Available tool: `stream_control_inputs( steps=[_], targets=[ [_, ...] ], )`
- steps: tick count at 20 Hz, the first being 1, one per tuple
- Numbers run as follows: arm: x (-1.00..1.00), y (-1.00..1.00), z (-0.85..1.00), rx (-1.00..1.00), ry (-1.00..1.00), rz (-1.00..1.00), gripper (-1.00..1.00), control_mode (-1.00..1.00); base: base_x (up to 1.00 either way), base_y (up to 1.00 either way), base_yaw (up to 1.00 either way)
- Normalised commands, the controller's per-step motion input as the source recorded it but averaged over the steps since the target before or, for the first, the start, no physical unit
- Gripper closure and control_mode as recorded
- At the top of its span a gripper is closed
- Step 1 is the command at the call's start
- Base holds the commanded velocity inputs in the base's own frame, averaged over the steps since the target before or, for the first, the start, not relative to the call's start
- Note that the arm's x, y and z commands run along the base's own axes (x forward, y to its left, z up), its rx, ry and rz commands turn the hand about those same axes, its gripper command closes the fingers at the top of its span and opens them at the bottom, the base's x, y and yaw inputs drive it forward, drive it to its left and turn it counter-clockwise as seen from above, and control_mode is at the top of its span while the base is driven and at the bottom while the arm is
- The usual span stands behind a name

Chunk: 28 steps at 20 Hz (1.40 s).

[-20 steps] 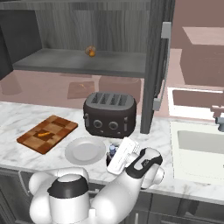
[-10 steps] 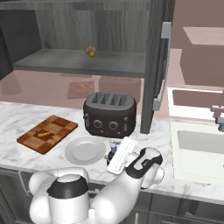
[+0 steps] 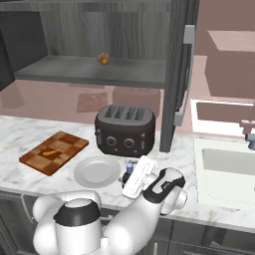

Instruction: Pick the shrimp from the plate and place it on the cutting board. Then pick the condiment bottle from the cabinet and place it next to the cutting board.

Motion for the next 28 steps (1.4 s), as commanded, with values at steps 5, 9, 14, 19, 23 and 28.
stream_control_inputs(
  steps=[5, 9, 14, 19, 23, 28],
  targets=[
    [-0.08, 0.0, 0.0, 0.0, 0.0, 0.0, -1.0, -1.0, 0.0, 0.0, 0.0],
    [-0.11, -0.03, 0.0, 0.0, 0.0, 0.0, -1.0, -1.0, 0.0, 0.0, 0.0],
    [-0.13, -0.07, 0.04, 0.0, 0.0, 0.0, -1.0, -1.0, 0.0, 0.0, 0.0],
    [-0.11, -0.05, 0.07, 0.0, 0.0, 0.0, -1.0, -1.0, 0.0, 0.0, 0.0],
    [-0.1, -0.05, 0.1, 0.0, 0.0, 0.0, -1.0, -1.0, 0.0, 0.0, 0.0],
    [-0.03, 0.0, 0.13, 0.0, 0.0, 0.0, -1.0, -1.0, 0.0, 0.0, 0.0]
  ],
)
